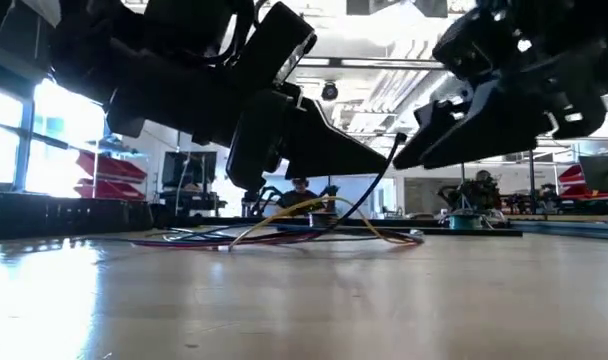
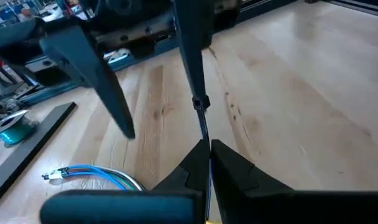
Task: Ziptie cables
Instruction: Insert the right cable zip tie into the cable wires
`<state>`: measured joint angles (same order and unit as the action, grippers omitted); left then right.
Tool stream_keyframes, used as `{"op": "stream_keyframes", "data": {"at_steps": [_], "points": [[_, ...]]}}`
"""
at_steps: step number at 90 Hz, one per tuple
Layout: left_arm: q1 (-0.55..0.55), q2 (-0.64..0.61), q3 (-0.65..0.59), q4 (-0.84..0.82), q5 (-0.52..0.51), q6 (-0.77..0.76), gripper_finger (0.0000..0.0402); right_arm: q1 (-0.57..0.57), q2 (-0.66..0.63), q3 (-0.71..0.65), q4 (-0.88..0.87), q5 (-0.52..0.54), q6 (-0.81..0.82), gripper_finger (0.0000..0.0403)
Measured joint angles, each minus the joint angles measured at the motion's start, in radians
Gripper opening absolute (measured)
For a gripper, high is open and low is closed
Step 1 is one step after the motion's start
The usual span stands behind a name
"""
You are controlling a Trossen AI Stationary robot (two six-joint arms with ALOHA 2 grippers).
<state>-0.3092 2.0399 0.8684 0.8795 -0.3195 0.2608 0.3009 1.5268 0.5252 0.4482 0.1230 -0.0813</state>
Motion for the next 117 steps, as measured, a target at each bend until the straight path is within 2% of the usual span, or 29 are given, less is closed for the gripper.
{"op": "stream_keyframes", "data": {"at_steps": [22, 55, 65, 92, 106, 117], "points": [[0.000, 0.000, 0.000, -0.004, 0.002, -0.020, 0.0000, 0.016, 0.057, 0.074, -0.015, -0.001, -0.036, 0.0175], [0.000, 0.000, 0.000, -0.010, 0.003, -0.030, 0.0000, 0.014, 0.058, 0.096, -0.059, -0.065, -0.059, 0.0047], [0.000, 0.000, 0.000, -0.010, 0.003, -0.034, 0.0000, 0.014, 0.058, 0.096, -0.055, -0.065, -0.059, 0.0019], [0.000, 0.000, 0.000, -0.010, 0.000, -0.035, 0.0000, 0.014, 0.058, 0.096, -0.049, -0.066, -0.082, 0.0005], [-0.009, -0.013, 0.001, -0.033, -0.099, -0.140, 0.0001, 0.013, 0.058, 0.096, -0.044, -0.043, -0.055, 0.0002], [-0.006, -0.098, 0.002, -0.164, -0.151, -0.172, 0.0010, 0.014, 0.058, 0.097, -0.077, -0.057, -0.027, 0.0002]]}}
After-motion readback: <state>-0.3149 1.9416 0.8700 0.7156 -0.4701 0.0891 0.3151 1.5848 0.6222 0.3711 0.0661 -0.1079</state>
